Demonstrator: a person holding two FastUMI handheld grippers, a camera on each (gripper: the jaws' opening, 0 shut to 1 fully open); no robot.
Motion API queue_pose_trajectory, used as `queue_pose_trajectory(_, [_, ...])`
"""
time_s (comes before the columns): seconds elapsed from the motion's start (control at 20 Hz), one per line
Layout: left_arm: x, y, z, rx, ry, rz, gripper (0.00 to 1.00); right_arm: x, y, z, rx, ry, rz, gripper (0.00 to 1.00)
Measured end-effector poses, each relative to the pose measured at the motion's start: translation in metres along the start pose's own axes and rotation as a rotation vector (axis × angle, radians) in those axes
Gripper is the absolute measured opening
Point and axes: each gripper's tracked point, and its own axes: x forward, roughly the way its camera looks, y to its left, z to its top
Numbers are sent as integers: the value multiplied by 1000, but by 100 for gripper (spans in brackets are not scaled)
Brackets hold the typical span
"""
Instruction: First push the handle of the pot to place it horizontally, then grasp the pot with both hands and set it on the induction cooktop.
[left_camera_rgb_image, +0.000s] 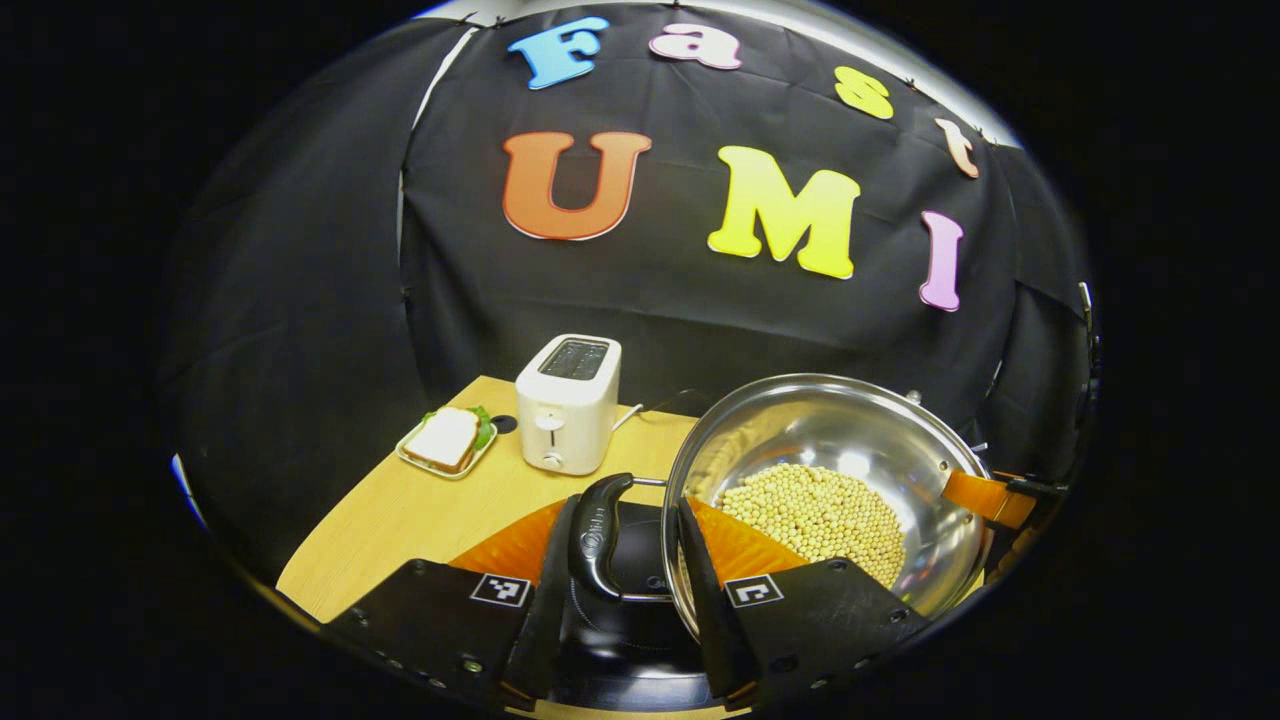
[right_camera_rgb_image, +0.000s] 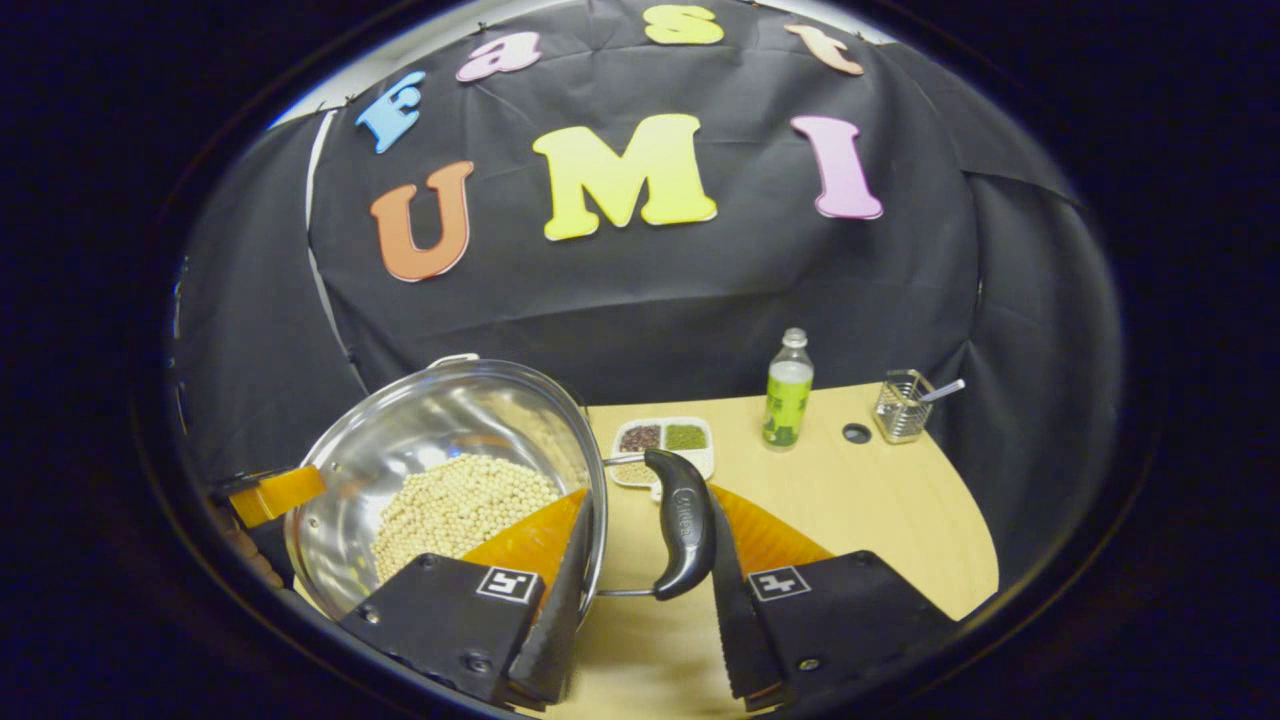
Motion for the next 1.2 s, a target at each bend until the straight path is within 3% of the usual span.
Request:
queue_pose_trajectory(0.85, [84,74,-77,-43,192,136,56,105,54,-86,-24,209,20,63])
queue_pose_trajectory(1.0, [92,84,-91,-65,210,130,56,111,58,-94,-35,213,8,63])
queue_pose_trajectory(1.2, [91,87,-87,-63,142,102,56,117,59,-108,8,190,17,63])
